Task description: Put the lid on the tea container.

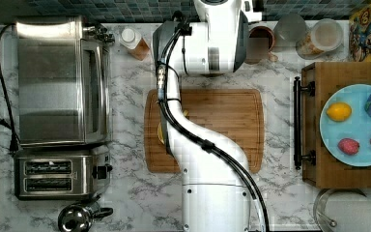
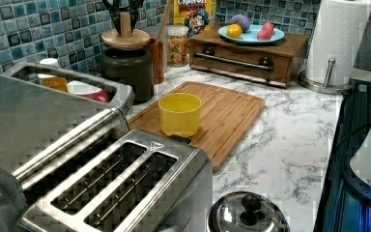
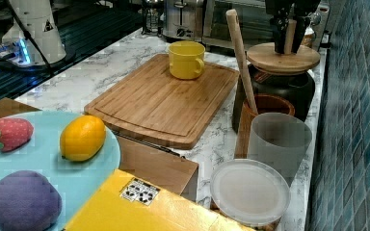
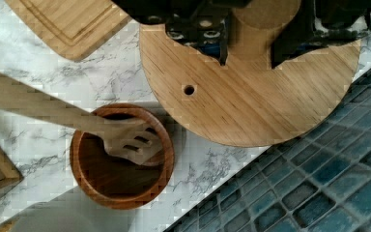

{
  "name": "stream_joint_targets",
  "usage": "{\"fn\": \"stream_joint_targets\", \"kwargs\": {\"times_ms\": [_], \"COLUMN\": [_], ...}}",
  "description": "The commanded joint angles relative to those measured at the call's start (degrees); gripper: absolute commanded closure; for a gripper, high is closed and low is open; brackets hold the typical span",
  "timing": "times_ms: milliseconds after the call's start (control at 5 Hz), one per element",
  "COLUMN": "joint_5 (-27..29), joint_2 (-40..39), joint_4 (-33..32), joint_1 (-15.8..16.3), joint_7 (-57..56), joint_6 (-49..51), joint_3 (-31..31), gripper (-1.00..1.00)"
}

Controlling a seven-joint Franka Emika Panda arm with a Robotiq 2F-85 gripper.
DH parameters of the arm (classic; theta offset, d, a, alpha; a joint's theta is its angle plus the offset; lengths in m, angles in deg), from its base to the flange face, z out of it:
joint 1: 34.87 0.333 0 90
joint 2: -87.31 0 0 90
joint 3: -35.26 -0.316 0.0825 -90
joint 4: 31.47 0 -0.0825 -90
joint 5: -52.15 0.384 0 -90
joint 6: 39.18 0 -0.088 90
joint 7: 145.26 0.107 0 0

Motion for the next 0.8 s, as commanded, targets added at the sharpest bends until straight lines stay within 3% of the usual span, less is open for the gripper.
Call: {"fn": "stream_joint_targets", "kwargs": {"times_ms": [200,400,600,800], "joint_5": [-0.97,-1.54,-1.43,-1.37], "joint_2": [3.94,2.61,2.72,4.05], "joint_4": [1.18,2.35,1.57,-0.67], "joint_1": [2.25,1.94,1.80,1.74], "joint_7": [0.87,1.10,1.80,1.84], "joint_6": [-1.00,1.46,1.39,-0.66], "joint_3": [-0.97,-0.71,-0.29,-0.17], "gripper": [1.00,1.00,-1.00,-1.00]}}
